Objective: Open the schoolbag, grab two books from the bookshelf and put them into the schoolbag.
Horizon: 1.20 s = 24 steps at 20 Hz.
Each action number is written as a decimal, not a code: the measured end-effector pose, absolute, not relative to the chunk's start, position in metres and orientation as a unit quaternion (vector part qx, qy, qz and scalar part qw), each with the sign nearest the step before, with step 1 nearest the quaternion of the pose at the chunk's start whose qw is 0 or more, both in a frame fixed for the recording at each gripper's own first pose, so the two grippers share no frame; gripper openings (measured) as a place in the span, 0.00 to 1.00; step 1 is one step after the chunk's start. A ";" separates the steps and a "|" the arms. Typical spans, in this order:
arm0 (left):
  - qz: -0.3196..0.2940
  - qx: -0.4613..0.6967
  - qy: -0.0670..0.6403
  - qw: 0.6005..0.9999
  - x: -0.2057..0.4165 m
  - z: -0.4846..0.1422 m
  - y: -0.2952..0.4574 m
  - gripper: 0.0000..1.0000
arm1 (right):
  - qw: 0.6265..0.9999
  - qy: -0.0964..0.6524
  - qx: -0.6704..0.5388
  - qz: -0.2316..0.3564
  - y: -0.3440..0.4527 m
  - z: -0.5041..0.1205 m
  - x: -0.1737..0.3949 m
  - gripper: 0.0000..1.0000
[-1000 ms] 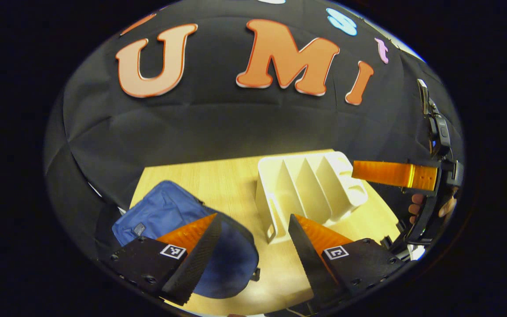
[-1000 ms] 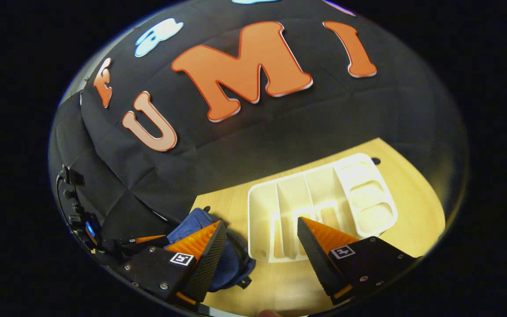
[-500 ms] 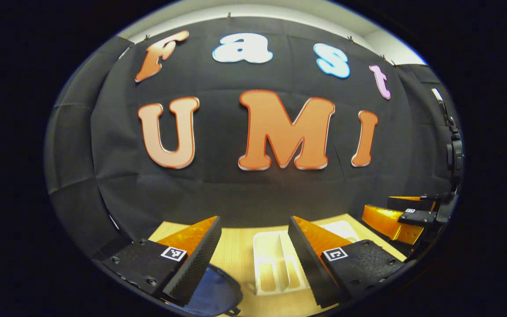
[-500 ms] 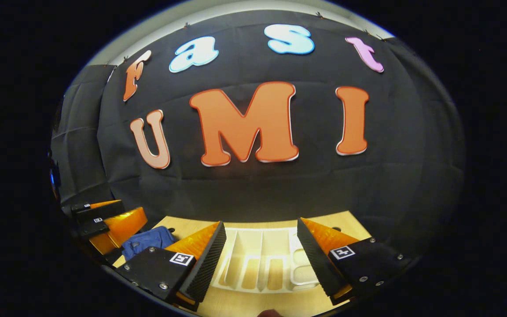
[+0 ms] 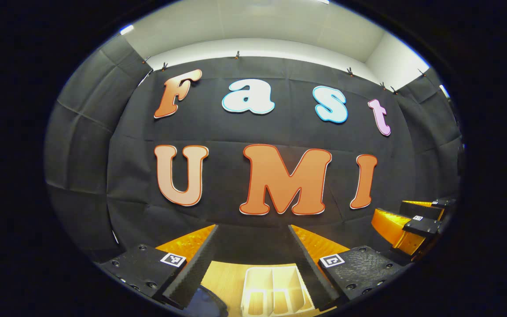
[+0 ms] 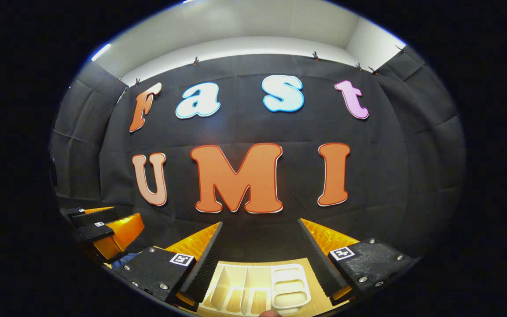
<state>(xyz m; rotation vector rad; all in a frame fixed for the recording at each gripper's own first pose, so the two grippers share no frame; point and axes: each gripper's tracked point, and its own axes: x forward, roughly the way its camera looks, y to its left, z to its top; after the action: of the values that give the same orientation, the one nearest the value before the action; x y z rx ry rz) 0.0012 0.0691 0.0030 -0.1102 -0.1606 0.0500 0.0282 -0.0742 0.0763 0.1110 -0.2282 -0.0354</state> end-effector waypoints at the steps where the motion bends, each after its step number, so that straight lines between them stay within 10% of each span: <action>1: 0.025 -0.046 -0.079 0.995 0.004 0.002 0.068 0.93 | 0.991 -0.117 0.051 -0.026 -0.075 0.075 0.026 1.00; 5: 0.026 -0.018 -0.093 0.995 -0.002 0.007 0.063 0.93 | 0.994 -0.096 0.036 -0.029 -0.064 0.052 0.025 0.83; 7: 0.027 -0.009 -0.106 0.994 -0.007 0.011 0.062 0.92 | 0.996 -0.082 0.031 -0.031 -0.056 0.043 0.027 1.00; 24: 0.027 0.001 -0.092 0.995 0.001 -0.007 0.077 0.93 | 0.996 -0.071 0.025 -0.039 -0.022 0.036 0.030 0.96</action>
<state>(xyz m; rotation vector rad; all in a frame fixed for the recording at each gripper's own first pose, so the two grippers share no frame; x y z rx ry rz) 0.0007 0.0769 -0.0068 0.0020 -0.1850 0.0533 0.0304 -0.0216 0.0358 0.0501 -0.1422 -0.0786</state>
